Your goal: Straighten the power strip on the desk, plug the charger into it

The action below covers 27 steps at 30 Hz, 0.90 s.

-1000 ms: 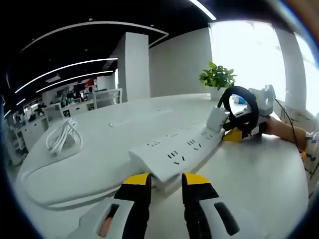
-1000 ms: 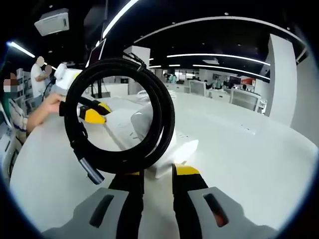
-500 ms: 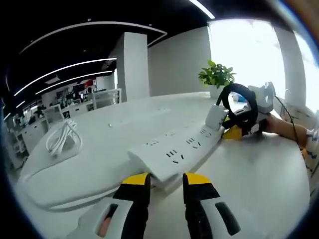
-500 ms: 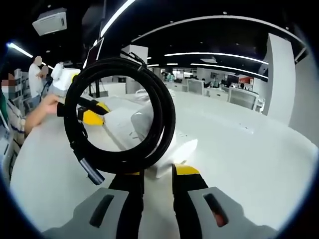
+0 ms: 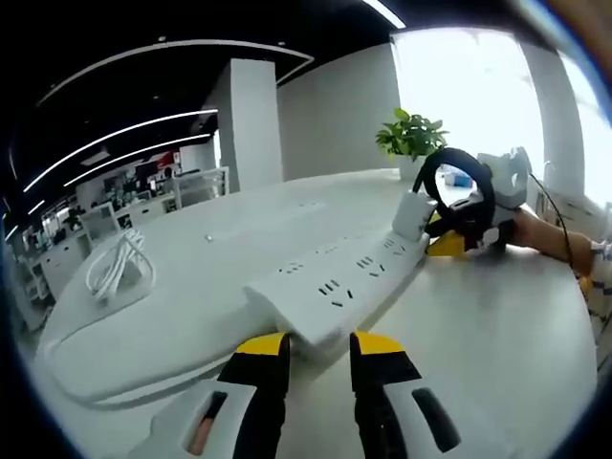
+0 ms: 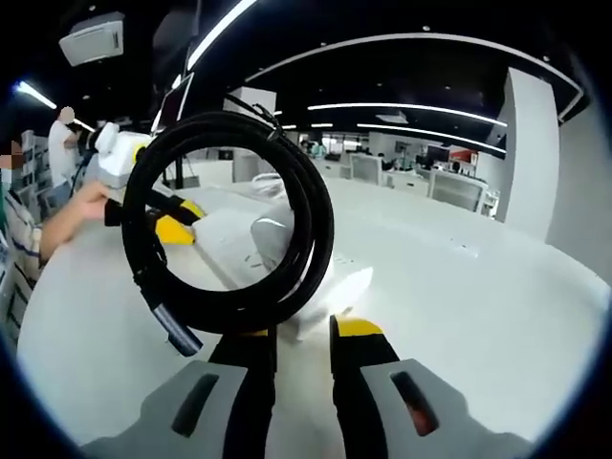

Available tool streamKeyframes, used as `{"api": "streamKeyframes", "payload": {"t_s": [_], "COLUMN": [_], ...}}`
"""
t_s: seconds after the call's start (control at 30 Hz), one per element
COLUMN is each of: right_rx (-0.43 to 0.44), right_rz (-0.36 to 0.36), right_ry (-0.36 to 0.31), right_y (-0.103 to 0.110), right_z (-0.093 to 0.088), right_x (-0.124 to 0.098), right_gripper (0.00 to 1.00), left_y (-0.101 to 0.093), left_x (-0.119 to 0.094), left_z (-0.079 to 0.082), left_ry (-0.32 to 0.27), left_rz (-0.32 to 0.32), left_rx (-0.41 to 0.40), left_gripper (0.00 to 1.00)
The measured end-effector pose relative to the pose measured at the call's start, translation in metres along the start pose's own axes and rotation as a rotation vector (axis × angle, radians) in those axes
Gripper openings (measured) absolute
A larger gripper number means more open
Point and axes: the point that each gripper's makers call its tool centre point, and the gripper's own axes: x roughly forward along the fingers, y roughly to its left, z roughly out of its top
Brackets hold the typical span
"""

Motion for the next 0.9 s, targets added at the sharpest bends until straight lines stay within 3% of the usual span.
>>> {"api": "streamKeyframes", "payload": {"t_s": [0.53, 0.9], "right_rx": [0.001, -0.002], "right_rz": [-0.073, -0.127], "right_ry": [0.011, 0.006], "right_y": [-0.009, -0.014], "right_z": [-0.001, -0.001], "right_x": [-0.010, -0.021], "right_gripper": [0.21, 0.22], "left_y": [0.002, 0.014], "left_x": [0.000, -0.008], "left_z": [0.002, 0.005], "left_ry": [0.007, -0.007], "left_rz": [0.005, 0.066], "left_rx": [0.001, 0.008], "left_gripper": [0.25, 0.26]}}
